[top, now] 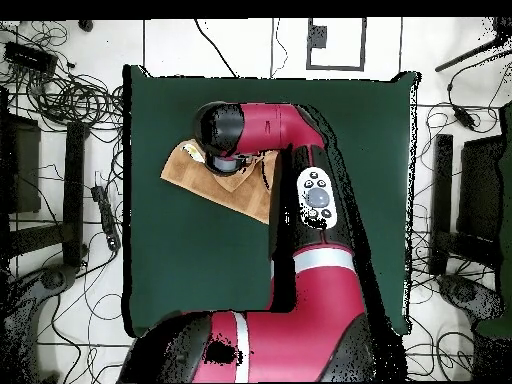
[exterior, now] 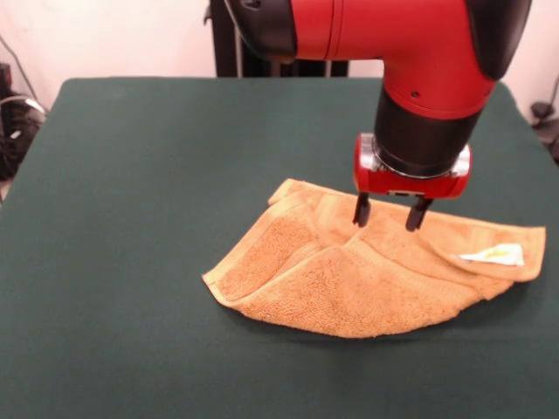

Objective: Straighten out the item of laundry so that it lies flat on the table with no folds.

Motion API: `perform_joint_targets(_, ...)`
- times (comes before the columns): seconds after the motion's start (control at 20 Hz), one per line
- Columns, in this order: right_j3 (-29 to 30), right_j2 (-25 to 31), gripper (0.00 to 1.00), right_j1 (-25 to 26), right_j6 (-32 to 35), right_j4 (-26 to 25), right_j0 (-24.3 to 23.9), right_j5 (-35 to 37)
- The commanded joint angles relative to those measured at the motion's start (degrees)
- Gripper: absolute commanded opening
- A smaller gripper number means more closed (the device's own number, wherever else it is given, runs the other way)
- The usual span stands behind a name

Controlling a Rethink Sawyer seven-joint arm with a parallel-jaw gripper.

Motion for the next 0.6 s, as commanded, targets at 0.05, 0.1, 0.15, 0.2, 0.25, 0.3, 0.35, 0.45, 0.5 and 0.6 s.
perform_joint_targets(0.05, 5.01, -0.78, 1.00, -2.88, 1.70, -2.74, 0.59, -5.21)
perform_joint_targets(0.1, 5.30, -0.73, 1.00, -2.63, 1.68, -2.88, 0.69, -5.38)
perform_joint_targets(0.15, 5.59, -0.69, 1.00, -2.38, 1.66, -3.02, 0.79, -5.55)
perform_joint_targets(0.2, 6.58, -0.74, 1.00, -2.14, 2.93, -2.75, 0.82, -6.33)
perform_joint_targets(0.25, 8.18, -0.83, 1.00, -1.88, 4.32, -2.62, 0.76, -7.72)
perform_joint_targets(0.3, 9.13, -1.01, 1.00, -1.61, 5.42, -2.56, 0.76, -8.67)
perform_joint_targets(0.35, 9.33, -1.20, 1.00, -0.83, 6.12, -2.62, 0.83, -9.18)
perform_joint_targets(0.45, 9.33, -1.53, 1.00, 0.35, 6.44, -2.53, 1.04, -8.78)
perform_joint_targets(0.5, 9.31, -1.67, 1.00, 0.82, 6.43, -2.54, 1.12, -8.77)
perform_joint_targets(0.6, 9.19, -1.82, 1.00, 1.72, 6.31, -2.42, 1.16, -9.02)
